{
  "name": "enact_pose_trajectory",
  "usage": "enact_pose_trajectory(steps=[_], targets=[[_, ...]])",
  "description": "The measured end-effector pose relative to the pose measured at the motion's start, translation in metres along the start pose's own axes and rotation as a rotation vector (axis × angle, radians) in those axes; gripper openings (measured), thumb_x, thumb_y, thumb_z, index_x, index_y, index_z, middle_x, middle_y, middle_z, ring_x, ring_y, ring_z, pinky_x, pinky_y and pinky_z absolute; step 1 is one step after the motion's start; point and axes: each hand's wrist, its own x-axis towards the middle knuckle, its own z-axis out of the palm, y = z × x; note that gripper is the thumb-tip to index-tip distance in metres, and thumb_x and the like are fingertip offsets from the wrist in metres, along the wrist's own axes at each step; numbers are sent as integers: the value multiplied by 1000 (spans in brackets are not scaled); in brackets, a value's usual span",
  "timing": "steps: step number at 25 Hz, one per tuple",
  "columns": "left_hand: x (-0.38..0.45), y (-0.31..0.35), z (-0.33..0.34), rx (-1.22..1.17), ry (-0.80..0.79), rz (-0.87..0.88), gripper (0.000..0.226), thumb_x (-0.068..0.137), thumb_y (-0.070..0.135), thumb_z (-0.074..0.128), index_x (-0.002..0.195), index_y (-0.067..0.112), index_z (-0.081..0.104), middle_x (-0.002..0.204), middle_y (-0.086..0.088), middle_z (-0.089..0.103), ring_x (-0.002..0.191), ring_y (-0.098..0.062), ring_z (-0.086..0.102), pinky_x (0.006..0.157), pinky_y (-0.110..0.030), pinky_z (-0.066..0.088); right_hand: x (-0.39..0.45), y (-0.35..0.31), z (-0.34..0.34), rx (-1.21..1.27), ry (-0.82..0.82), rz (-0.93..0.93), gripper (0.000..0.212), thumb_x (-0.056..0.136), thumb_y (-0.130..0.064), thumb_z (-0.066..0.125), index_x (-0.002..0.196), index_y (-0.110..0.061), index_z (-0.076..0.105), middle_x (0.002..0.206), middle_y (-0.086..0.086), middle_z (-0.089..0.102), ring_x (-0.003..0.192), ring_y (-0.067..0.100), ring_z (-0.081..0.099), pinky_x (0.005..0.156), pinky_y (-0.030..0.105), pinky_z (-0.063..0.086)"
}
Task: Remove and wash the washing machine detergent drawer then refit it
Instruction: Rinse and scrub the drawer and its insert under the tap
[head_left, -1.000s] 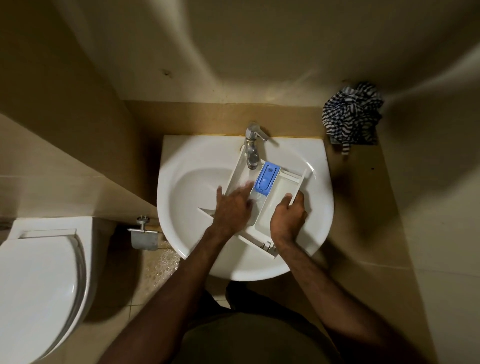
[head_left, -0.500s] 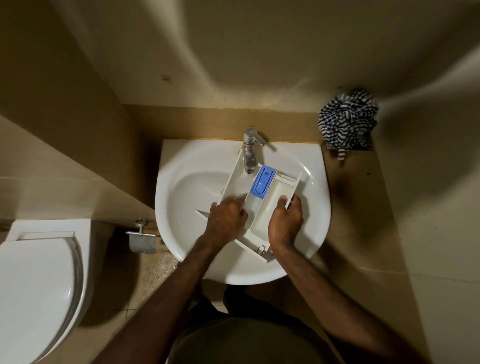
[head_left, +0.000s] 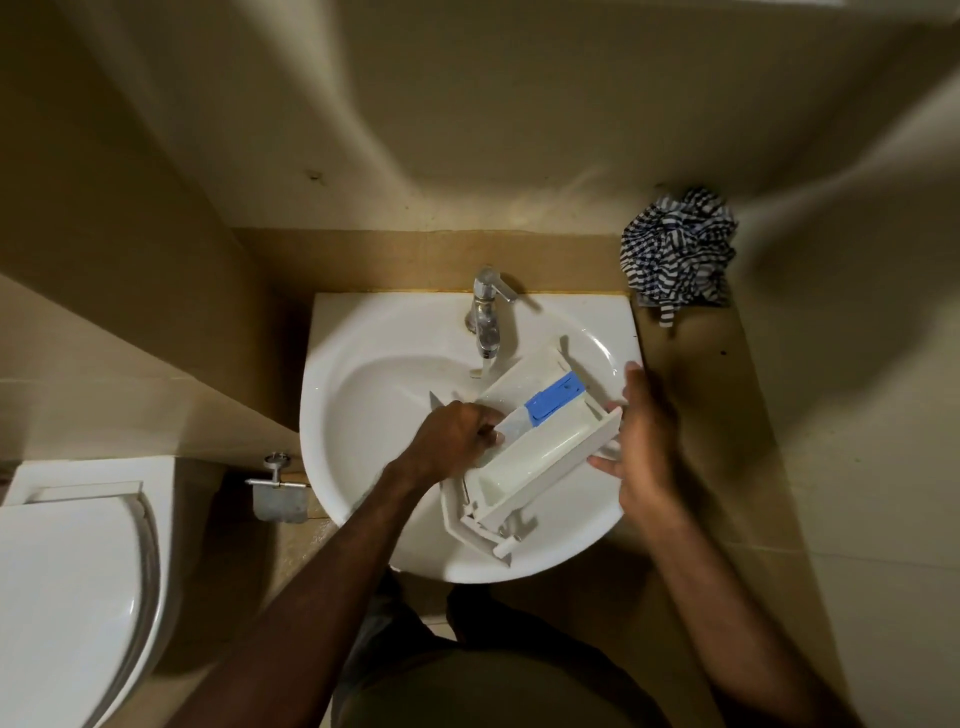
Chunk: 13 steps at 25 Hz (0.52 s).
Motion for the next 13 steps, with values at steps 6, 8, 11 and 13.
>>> enact_pose_trajectory(steps=[6,8,11,13], targets=[[8,13,1,55,179,159,27,99,21,67,124,23,77,104,-9,80,96,-30,70,75,-26,38,24,-34,-19,-281,-400,229,70,64,-77,77,115,-30,72,101,1,82,94,27,79,73,49,64],[9,12,3,63,221,189,27,99,23,68,125,24,77,107,-8,80,98,-31,71,76,-27,41,19,-24,-14,-326,-378,90,55,64,-62,89,106,-30,76,91,-5,82,85,20,80,62,32,62],[3,6,6,46,258,154,25,101,28,66,125,30,76,110,-5,79,97,-31,70,76,-30,48,14,-9,-7,-265,-248,-216,26,75,-40,91,91,-24,78,86,-5,81,86,20,78,64,25,59],[-2,2,11,62,303,132,24,102,31,64,124,30,74,108,-5,79,94,-32,71,73,-31,48,5,-4,1,-296,-199,-275,43,71,-47,87,100,-18,76,94,-1,80,94,24,76,84,42,62]])
